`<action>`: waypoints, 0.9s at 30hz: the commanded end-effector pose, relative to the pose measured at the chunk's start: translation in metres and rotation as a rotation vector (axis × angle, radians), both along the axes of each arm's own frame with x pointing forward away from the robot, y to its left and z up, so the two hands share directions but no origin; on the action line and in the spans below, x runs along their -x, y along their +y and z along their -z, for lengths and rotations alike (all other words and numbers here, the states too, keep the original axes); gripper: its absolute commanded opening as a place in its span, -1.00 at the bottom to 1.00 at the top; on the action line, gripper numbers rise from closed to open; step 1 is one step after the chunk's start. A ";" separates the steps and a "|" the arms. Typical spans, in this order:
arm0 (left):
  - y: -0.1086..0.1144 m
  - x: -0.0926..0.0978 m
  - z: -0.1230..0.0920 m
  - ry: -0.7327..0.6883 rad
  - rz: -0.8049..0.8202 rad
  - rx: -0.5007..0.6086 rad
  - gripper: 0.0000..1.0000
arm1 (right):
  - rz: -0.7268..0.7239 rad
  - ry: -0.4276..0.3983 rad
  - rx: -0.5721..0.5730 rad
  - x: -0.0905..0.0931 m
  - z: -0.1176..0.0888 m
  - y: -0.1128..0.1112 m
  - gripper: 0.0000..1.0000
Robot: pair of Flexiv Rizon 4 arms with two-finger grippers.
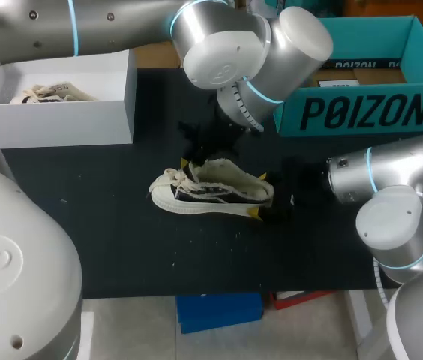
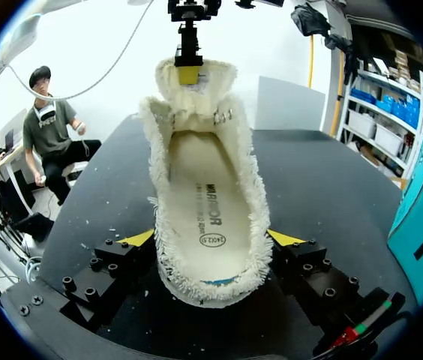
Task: Take the shoe out of the shoebox, open the shoe tongue, remove and reinsert the insole, then place the shoe into the shoebox
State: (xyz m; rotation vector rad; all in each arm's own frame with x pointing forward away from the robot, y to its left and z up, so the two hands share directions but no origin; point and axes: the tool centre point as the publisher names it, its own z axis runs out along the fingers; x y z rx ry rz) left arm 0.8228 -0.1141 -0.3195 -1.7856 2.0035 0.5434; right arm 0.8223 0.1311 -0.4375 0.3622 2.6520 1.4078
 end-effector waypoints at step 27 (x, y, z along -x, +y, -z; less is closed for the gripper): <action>0.093 0.018 0.025 0.035 -0.152 0.029 1.00 | 0.004 0.000 0.003 0.000 0.003 0.000 -1.00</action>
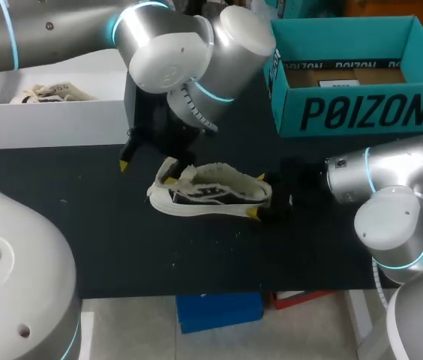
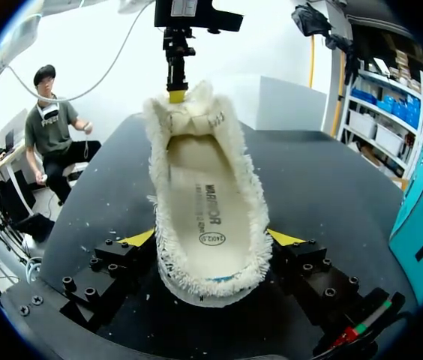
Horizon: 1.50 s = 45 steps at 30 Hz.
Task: Take the shoe out of the shoebox, open the shoe tongue, remove and reinsert the insole, then place the shoe into the shoebox
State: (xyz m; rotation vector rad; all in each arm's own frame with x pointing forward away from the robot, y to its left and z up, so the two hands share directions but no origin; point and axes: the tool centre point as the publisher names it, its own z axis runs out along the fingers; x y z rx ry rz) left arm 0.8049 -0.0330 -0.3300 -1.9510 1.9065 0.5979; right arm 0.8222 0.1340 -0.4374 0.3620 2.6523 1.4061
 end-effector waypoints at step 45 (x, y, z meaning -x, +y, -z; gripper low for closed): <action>-0.101 0.007 -0.068 0.678 1.448 0.799 -1.00 | 0.004 0.001 0.002 0.000 0.003 -0.003 -1.00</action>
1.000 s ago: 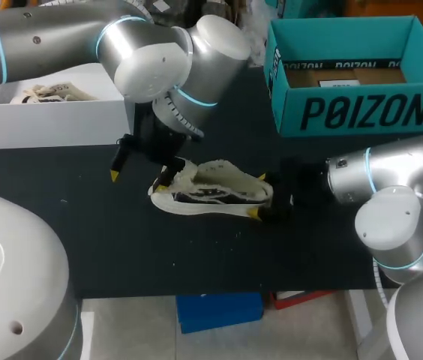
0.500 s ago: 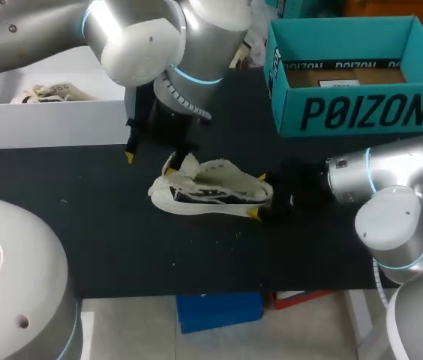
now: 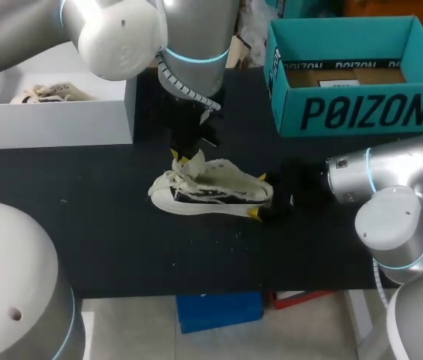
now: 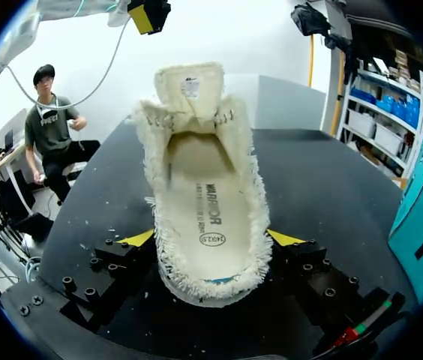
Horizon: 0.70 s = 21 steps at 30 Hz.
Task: Take the shoe out of the shoebox, open the shoe tongue, remove and reinsert the insole, then place the shoe into the shoebox
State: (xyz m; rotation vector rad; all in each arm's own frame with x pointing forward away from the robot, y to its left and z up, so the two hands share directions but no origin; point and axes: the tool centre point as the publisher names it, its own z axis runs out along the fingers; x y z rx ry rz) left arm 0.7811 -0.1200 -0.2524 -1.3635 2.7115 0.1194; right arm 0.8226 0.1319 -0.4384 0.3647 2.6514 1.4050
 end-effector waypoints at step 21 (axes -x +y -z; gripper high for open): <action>-0.014 -0.017 0.009 0.493 0.949 0.298 -1.00 | 0.002 0.001 0.002 0.000 0.002 -0.001 -1.00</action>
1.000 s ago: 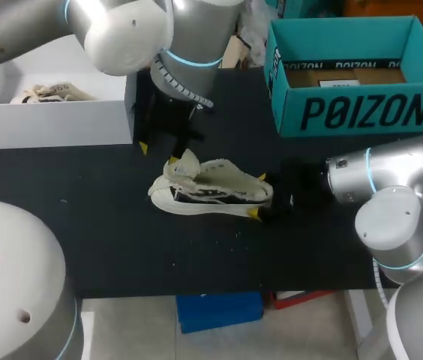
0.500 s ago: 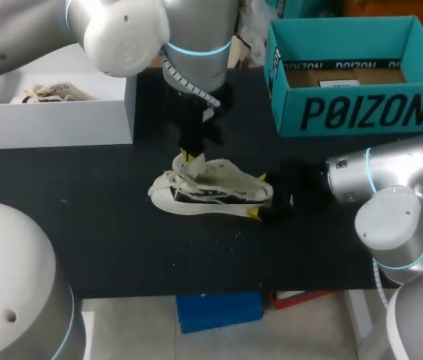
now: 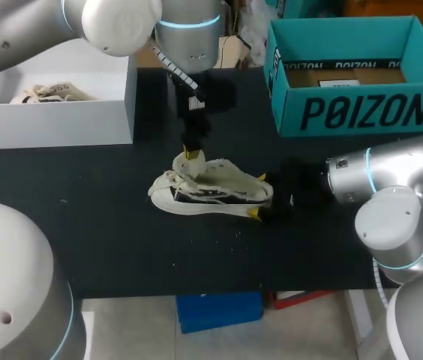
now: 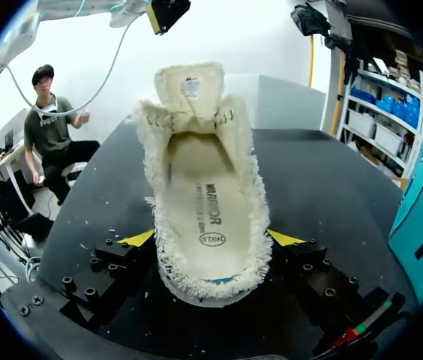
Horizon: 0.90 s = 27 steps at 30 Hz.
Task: Take the shoe out of the shoebox, open the shoe tongue, remove and reinsert the insole, then place the shoe into the shoebox
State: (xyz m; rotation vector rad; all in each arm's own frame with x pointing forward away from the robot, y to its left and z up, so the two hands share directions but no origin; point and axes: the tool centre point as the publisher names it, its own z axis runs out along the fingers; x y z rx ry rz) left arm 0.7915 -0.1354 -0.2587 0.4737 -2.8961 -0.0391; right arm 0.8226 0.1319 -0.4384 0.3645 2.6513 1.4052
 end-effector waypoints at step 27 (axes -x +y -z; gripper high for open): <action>-0.033 -0.028 0.031 -0.038 0.535 0.257 -1.00 | 0.002 0.001 0.002 0.000 0.002 -0.001 -1.00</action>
